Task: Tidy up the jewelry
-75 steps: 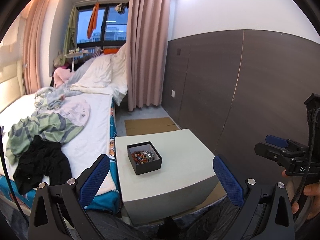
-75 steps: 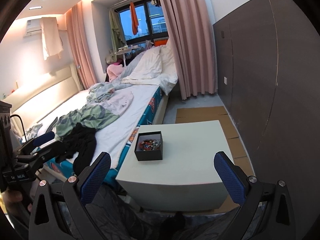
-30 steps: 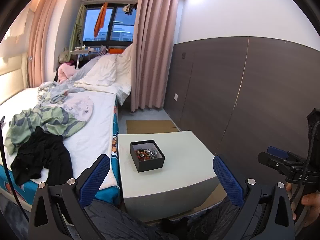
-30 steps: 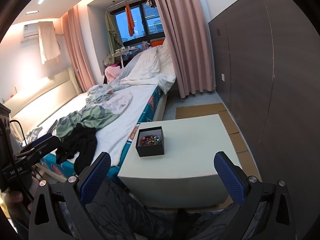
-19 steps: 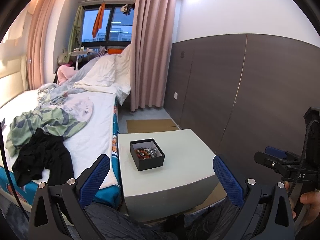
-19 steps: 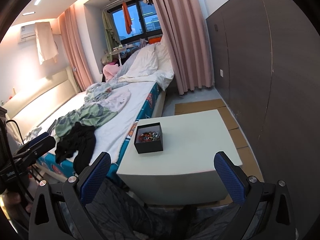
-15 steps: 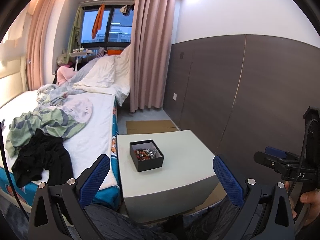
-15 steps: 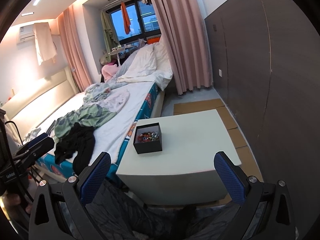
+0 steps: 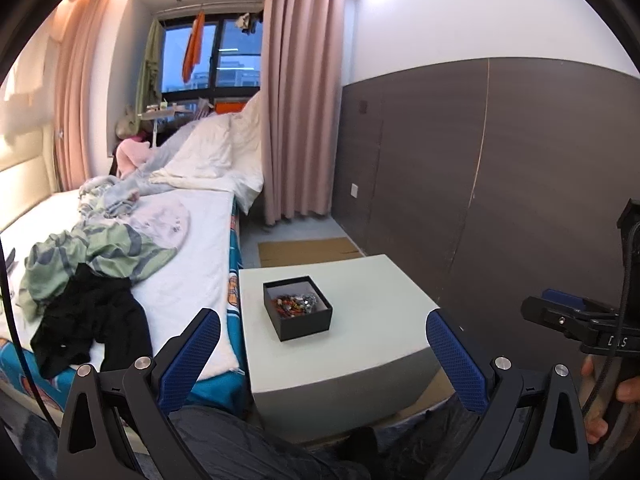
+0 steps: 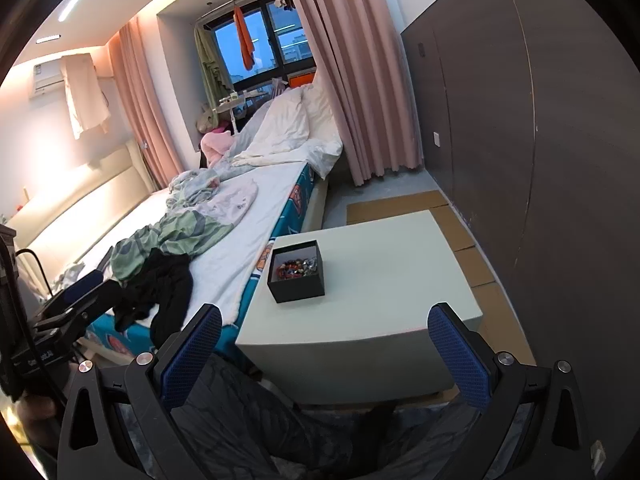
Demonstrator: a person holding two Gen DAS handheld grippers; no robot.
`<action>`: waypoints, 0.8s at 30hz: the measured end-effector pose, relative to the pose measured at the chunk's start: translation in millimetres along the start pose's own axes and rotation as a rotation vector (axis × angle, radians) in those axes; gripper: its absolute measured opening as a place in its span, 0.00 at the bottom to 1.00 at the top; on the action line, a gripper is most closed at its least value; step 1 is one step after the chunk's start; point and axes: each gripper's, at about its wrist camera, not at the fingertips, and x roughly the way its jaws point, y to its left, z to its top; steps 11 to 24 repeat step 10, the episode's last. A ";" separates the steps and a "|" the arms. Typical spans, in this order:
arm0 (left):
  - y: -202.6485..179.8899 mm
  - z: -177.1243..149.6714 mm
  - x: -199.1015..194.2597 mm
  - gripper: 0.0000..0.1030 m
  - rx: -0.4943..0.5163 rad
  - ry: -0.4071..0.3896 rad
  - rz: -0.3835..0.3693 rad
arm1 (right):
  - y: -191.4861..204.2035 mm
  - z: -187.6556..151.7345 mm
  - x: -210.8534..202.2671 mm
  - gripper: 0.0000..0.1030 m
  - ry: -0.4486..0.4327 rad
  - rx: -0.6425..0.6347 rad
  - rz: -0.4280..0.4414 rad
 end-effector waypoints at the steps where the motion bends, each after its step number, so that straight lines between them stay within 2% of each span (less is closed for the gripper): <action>1: -0.1 -0.8 0.1 0.99 -0.005 0.004 -0.003 | -0.4 -1.3 0.6 1.00 0.000 -0.001 -0.002; 24: -5.0 -4.0 3.9 0.99 0.005 0.014 -0.020 | -3.9 -4.7 1.9 1.00 0.007 0.007 -0.012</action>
